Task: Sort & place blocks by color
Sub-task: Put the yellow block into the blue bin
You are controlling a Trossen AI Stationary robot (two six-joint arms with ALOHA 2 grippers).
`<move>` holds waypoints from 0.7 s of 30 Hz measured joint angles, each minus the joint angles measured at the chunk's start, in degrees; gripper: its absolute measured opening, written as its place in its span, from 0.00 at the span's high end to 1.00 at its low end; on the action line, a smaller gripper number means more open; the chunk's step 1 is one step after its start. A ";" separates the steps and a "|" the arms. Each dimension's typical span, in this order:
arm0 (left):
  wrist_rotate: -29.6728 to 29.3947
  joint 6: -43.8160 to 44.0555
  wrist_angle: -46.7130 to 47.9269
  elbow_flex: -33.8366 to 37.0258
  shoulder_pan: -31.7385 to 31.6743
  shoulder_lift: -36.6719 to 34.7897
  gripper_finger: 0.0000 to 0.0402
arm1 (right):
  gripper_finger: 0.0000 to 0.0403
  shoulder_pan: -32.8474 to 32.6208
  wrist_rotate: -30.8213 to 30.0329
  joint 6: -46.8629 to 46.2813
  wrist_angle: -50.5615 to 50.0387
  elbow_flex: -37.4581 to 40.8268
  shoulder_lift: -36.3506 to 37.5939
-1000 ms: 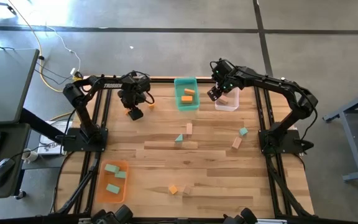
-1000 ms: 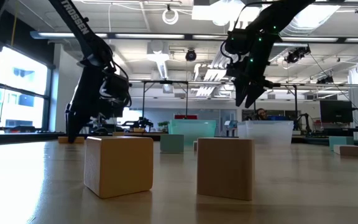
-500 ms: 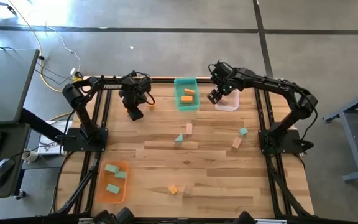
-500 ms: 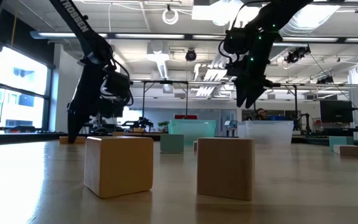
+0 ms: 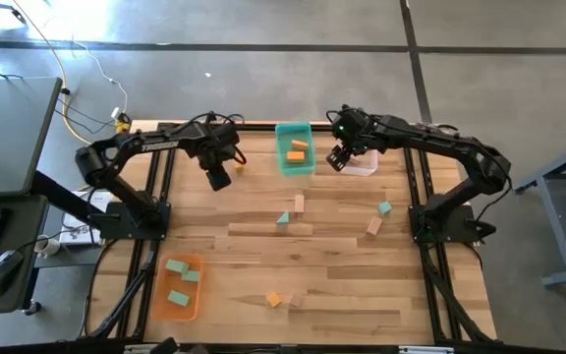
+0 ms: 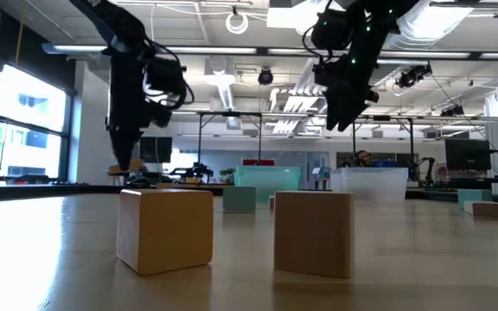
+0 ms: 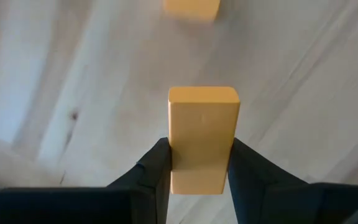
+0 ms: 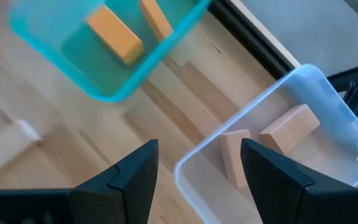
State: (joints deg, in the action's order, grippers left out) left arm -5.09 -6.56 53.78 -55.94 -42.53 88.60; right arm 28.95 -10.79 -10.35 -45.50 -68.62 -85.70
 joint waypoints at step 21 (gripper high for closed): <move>10.72 3.01 -40.95 -6.21 6.00 -7.41 0.74 | 0.47 -10.05 -11.97 -10.25 -4.54 0.00 7.05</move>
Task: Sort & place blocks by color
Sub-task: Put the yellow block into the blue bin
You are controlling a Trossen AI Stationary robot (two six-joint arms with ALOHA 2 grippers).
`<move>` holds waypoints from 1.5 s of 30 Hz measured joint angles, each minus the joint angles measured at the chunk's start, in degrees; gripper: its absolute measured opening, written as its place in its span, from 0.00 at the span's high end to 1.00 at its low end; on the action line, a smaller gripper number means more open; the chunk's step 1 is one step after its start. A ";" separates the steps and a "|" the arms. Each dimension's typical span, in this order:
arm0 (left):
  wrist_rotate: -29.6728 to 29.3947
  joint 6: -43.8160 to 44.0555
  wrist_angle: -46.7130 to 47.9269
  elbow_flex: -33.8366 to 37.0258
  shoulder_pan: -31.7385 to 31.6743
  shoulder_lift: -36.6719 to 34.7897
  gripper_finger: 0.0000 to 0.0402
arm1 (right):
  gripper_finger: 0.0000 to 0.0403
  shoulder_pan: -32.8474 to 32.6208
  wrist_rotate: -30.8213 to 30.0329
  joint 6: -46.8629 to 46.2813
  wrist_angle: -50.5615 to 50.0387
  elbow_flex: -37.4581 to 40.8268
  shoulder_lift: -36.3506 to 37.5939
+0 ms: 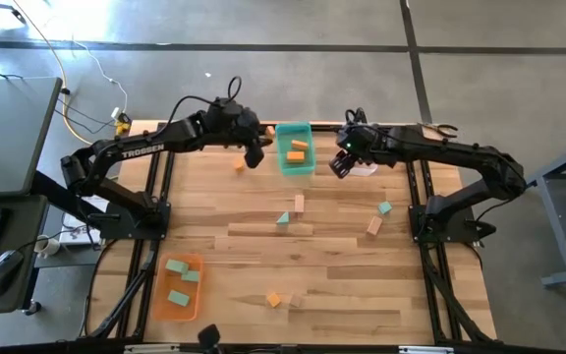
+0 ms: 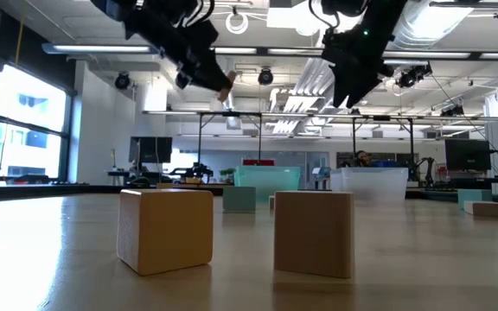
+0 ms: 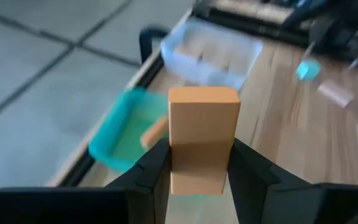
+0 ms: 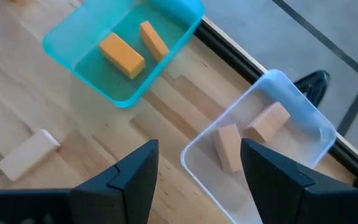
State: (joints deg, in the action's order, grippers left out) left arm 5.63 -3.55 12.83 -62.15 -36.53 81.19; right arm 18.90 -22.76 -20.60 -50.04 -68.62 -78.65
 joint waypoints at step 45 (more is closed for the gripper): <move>2.29 0.48 -19.19 -3.72 -2.10 25.86 0.56 | 0.47 -10.08 -3.26 -21.01 -19.26 0.12 -0.09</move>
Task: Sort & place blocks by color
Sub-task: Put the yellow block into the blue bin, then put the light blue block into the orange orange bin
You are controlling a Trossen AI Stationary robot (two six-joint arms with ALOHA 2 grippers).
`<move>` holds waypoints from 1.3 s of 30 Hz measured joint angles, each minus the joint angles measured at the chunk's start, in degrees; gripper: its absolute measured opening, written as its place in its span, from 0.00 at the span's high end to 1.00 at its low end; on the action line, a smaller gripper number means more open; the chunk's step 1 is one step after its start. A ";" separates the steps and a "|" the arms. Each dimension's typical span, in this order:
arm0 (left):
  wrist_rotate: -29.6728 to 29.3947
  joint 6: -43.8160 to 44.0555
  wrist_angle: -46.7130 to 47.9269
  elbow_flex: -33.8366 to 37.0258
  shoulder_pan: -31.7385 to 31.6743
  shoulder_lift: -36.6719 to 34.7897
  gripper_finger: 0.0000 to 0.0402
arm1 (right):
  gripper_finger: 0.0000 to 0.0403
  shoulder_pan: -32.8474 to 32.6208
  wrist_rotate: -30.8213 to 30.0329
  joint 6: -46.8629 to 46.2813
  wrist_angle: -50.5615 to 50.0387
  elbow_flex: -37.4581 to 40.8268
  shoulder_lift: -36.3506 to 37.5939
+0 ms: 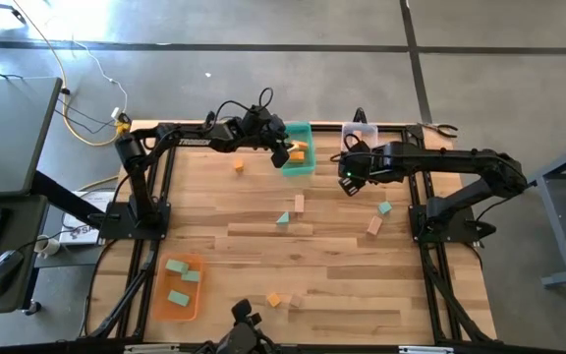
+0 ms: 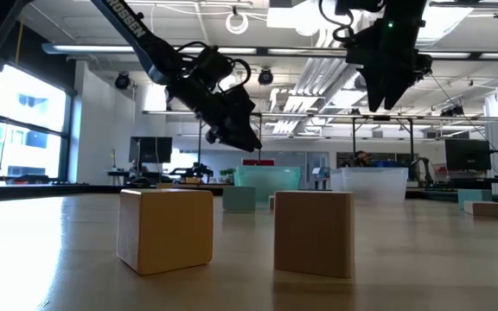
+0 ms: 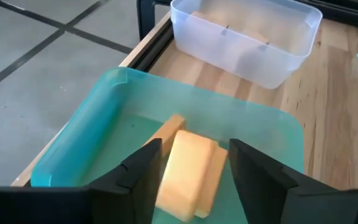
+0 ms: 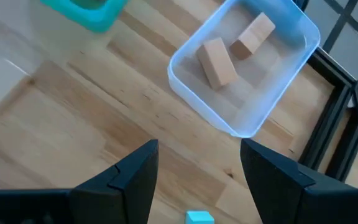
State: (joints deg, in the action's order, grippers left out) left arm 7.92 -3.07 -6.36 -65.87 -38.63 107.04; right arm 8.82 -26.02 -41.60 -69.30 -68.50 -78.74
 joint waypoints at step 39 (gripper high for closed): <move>0.24 -0.58 36.09 0.04 10.93 -24.53 0.42 | 0.47 -13.44 -6.60 -29.00 -20.66 0.01 -6.70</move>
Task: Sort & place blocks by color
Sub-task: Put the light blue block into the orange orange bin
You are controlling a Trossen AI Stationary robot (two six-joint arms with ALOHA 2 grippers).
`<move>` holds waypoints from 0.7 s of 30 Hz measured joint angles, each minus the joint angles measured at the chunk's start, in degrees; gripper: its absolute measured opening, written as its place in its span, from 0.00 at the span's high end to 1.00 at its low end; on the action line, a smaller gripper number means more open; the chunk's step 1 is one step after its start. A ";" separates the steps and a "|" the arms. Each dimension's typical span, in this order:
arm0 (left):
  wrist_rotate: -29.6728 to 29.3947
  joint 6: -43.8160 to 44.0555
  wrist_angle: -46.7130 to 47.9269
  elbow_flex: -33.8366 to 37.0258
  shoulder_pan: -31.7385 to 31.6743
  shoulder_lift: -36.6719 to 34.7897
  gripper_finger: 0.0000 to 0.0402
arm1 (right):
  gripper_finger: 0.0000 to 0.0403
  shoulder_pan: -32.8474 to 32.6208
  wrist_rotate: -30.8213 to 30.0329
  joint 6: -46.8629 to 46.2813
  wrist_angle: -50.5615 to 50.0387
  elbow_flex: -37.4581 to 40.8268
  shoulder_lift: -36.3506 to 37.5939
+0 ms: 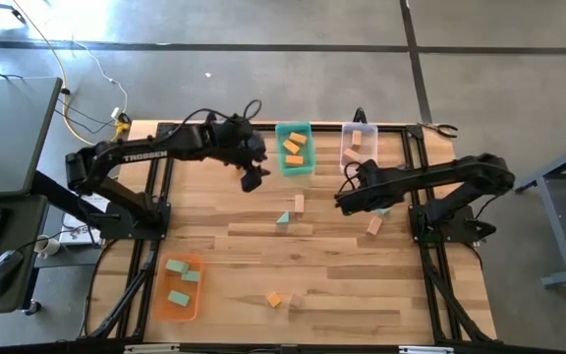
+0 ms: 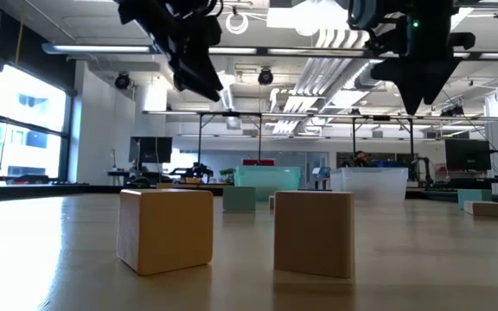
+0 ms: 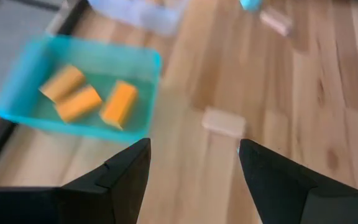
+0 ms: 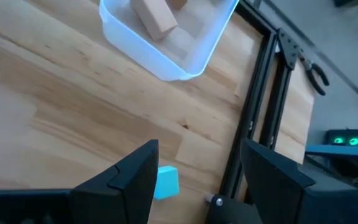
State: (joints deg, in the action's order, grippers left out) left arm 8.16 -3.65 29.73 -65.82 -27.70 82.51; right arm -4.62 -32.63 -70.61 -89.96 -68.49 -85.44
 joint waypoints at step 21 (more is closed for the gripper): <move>-6.48 1.95 4.26 4.28 9.55 0.12 0.42 | 0.47 2.20 7.93 -0.99 1.92 17.76 0.88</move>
State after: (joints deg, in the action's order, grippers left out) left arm 1.68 -1.69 33.99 -61.54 -18.15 82.63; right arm -2.42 -24.70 -71.60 -88.04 -50.73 -84.56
